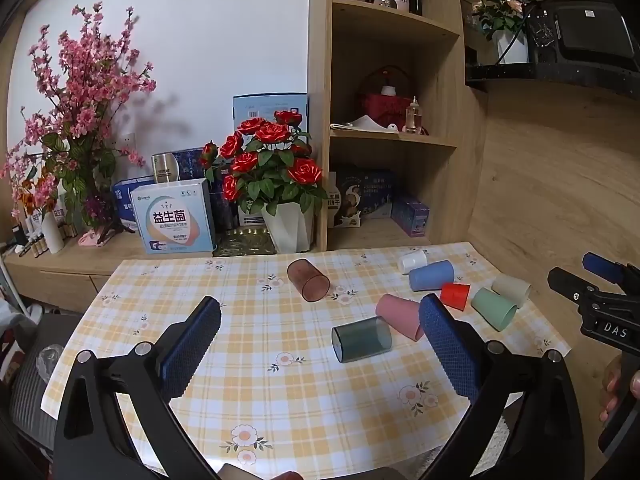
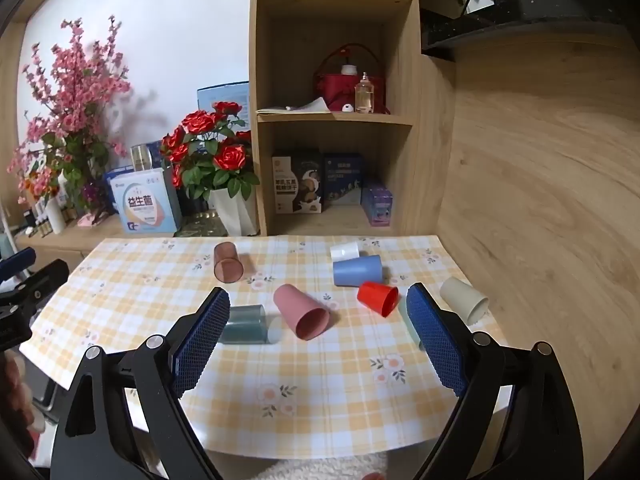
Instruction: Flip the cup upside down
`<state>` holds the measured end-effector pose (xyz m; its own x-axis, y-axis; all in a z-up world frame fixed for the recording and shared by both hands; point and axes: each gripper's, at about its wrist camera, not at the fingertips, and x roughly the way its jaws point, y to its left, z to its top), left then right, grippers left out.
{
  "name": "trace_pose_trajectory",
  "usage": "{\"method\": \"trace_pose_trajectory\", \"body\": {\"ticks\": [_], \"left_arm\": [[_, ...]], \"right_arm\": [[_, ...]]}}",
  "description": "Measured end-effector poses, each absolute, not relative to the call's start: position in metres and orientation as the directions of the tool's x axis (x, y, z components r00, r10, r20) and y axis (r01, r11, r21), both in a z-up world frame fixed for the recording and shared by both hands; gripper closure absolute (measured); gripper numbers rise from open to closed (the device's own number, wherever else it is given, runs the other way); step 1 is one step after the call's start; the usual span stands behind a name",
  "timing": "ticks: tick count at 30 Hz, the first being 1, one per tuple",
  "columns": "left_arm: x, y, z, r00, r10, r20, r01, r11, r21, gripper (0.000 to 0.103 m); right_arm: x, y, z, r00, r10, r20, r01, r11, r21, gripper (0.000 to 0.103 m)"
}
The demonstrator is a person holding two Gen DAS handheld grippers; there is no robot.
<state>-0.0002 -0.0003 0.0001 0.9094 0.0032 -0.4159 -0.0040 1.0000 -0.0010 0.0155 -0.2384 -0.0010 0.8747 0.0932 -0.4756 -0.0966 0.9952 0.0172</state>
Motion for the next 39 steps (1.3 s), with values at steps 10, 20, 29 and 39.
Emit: {"method": "trace_pose_trajectory", "body": {"ticks": [10,20,29,39], "left_arm": [[0.0,0.0,0.005,0.91,0.004,-0.415,-0.006,1.0,-0.004,0.006],[0.001,0.001,0.005,0.911,0.006,-0.413,-0.009,1.0,-0.006,0.006],[0.001,0.002,0.006,0.911,0.005,-0.413,-0.009,1.0,-0.007,0.006],[-0.002,0.001,0.009,0.915,0.001,-0.404,-0.005,1.0,-0.009,0.006]], "right_arm": [[0.016,-0.24,0.0,0.876,0.095,-0.473,-0.098,0.995,0.02,0.016],[0.016,-0.241,0.001,0.877,0.096,-0.471,-0.097,0.995,0.021,0.016],[0.016,-0.243,0.002,0.878,0.095,-0.469,-0.095,0.995,0.023,0.016],[0.016,-0.244,0.004,0.88,0.093,-0.466,-0.094,0.995,0.022,0.016]]}}
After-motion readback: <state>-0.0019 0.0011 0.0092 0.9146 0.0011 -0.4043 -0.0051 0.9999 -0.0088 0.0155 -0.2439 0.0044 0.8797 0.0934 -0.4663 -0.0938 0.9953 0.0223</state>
